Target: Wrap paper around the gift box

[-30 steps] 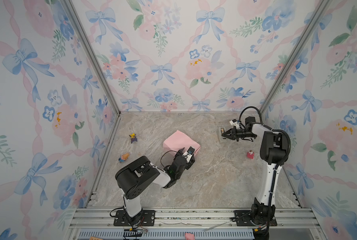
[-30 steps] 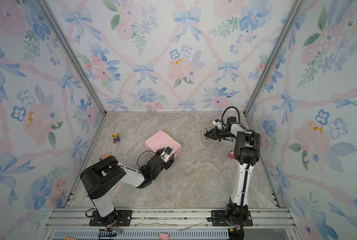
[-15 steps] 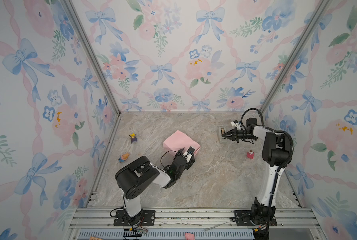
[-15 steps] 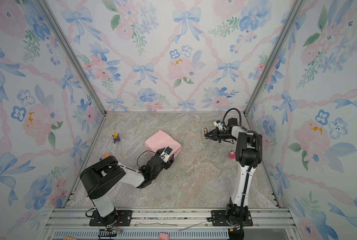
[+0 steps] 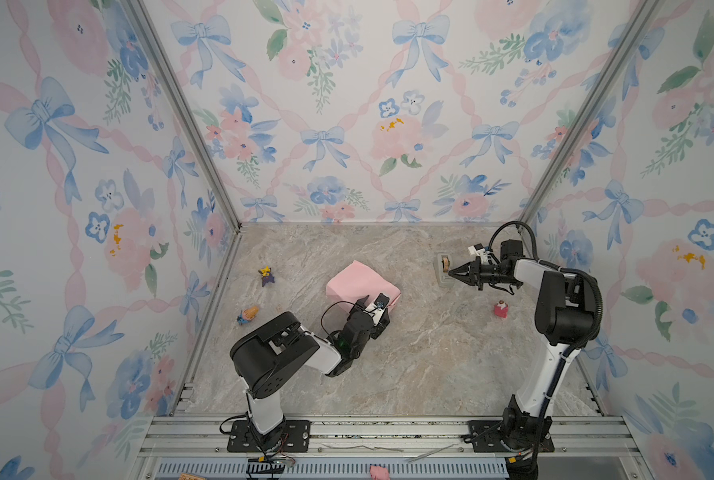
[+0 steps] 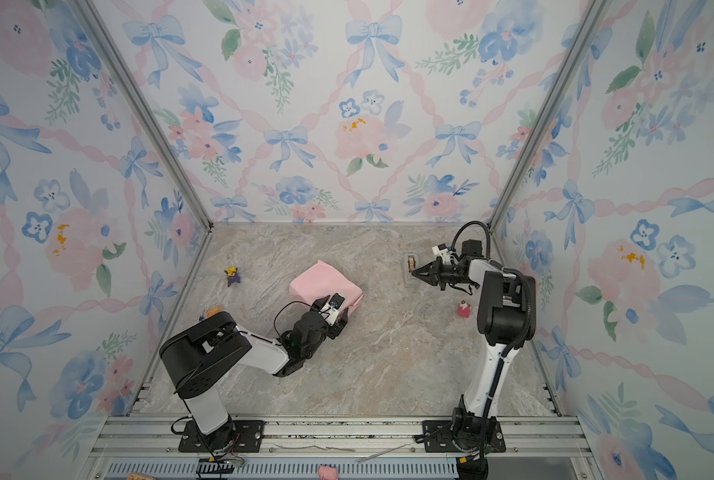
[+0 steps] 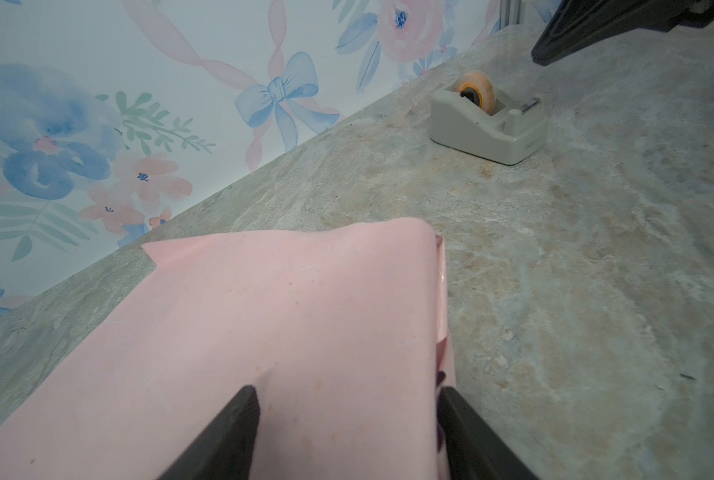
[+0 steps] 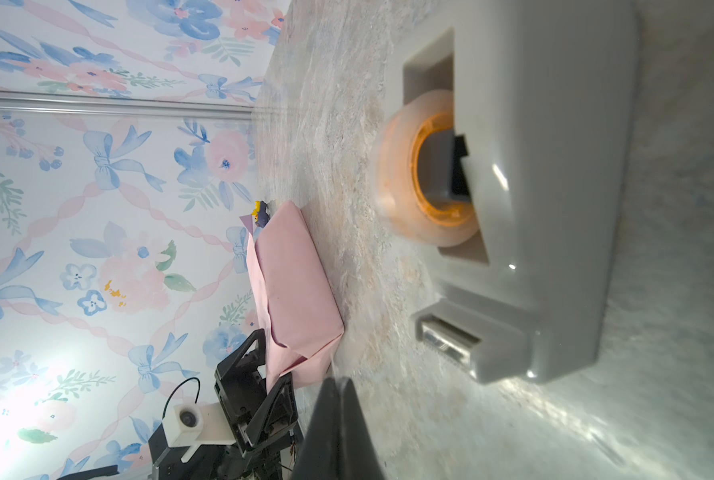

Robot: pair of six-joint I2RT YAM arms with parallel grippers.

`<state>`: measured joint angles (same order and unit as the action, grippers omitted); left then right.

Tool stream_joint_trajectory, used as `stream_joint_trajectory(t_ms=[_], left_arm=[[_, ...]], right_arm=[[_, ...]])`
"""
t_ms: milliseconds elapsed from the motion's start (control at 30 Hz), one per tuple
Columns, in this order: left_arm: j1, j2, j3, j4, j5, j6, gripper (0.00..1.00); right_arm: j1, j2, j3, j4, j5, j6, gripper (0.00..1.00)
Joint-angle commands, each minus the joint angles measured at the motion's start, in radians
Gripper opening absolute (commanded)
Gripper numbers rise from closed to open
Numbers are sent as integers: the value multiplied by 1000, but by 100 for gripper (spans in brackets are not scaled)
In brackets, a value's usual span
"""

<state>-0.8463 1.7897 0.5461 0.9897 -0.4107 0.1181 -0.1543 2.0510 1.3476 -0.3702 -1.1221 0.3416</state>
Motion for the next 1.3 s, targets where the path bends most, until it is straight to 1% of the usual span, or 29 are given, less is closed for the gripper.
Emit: stream_joint_trajectory(t_ms=[0, 200, 367, 600, 833, 1267], left_arm=[[21, 76, -61, -302, 30, -84, 70], [21, 73, -61, -302, 32, -81, 70], [21, 73, -64, -302, 36, -81, 70], [20, 70, -64, -302, 36, -83, 69], [21, 71, -67, -303, 33, -84, 69], [17, 74, -69, -302, 32, -92, 69]], right_arm=[[-10, -67, -78, 43, -28, 39, 0], [-8, -130, -214, 86, 16, 51, 0], [-6, -109, -280, 134, 46, 72, 0], [-1, -33, -298, 295, 68, 205, 0], [-18, -1, -277, 253, 126, 227, 0], [-57, -6, -252, 80, 182, 140, 0]])
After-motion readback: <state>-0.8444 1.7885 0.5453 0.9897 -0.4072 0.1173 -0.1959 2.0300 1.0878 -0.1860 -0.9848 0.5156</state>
